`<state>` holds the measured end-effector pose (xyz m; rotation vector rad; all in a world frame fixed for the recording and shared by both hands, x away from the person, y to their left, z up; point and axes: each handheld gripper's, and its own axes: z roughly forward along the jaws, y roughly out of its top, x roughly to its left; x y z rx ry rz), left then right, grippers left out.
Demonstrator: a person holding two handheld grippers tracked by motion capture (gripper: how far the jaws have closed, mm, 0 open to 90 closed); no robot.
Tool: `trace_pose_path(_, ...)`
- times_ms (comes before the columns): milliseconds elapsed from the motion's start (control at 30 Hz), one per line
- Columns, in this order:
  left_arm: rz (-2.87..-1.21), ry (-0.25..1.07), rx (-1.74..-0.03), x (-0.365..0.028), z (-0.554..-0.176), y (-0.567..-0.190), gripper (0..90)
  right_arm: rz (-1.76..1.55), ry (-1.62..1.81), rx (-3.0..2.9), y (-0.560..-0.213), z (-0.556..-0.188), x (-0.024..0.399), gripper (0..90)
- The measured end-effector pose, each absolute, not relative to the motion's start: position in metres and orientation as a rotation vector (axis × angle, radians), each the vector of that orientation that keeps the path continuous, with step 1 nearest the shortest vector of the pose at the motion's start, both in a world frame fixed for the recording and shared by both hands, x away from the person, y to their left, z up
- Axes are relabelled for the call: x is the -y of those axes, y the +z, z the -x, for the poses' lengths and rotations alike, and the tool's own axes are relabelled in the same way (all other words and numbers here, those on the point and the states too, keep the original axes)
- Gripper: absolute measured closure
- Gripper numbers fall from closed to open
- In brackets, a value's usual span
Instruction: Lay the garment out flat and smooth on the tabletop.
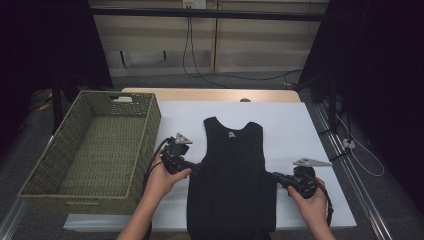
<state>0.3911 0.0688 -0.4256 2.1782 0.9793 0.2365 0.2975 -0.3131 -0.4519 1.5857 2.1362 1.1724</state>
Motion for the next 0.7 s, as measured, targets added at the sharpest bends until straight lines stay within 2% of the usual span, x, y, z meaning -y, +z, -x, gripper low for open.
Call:
trace_pose_path(367,-2.180,0.225,-0.974,-0.066,-0.391,-0.427,8.0,-1.668,1.250,-1.972,-0.436,-0.281,0.362,88.0)
trace_pose_path(700,-2.175,0.204,-0.951,-0.055,-0.398,-0.428,8.2,-1.647,1.279,-1.968,-0.436,-0.277,0.369,87.8)
